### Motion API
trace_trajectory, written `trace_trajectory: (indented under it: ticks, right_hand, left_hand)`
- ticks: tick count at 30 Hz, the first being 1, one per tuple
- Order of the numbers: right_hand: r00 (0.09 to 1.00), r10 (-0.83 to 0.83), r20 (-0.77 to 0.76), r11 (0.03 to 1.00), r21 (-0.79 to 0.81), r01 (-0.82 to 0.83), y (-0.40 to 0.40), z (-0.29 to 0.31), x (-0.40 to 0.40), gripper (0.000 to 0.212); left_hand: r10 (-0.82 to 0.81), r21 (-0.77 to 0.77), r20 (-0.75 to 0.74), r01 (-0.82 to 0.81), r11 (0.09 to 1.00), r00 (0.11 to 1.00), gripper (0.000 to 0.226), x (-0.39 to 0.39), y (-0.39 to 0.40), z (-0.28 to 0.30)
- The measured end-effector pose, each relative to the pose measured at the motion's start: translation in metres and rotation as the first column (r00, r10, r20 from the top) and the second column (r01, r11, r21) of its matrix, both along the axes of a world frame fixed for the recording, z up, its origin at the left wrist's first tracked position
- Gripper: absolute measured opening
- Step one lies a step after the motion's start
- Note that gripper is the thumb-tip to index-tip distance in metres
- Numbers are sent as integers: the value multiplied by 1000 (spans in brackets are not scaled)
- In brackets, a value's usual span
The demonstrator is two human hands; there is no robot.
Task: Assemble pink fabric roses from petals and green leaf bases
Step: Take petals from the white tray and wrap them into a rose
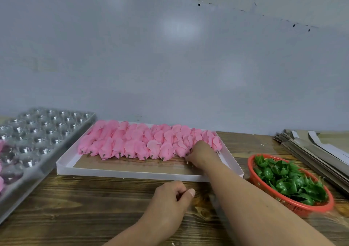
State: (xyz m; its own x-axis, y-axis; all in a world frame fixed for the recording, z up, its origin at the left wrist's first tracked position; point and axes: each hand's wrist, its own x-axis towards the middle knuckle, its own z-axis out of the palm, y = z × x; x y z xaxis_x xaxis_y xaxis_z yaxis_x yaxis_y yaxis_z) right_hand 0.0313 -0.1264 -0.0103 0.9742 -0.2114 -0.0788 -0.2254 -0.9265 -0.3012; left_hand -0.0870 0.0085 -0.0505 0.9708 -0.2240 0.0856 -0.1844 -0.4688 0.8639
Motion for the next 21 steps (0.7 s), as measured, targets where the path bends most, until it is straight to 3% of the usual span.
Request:
trace_trajectory:
  ticks: [4, 8, 12, 16, 21]
  right_hand:
    - [1000, -29, 8, 994, -102, 30, 6, 2, -3, 8]
    - [997, -18, 69, 998, -52, 22, 2, -2, -8, 16]
    - [996, -4, 89, 999, -32, 7, -6, 5, -12, 21]
    - [983, 55, 177, 998, 1, -56, -9, 15, -26, 2]
    - [956, 158, 248, 984, 40, -173, -4, 32, -59, 17]
  left_hand:
    - [-2, -5, -5, 2, 1000, 1000, 32, 0, 1, 2]
    - [-12, -28, -22, 11, 1000, 1000, 33, -2, 2, 4]
    - [-26, -203, -112, 3, 979, 993, 32, -5, 3, 10]
    - [-45, -528, -287, -119, 841, 957, 28, -10, 0, 21]
    - [-211, -689, -473, -210, 694, 855, 31, -18, -4, 29]
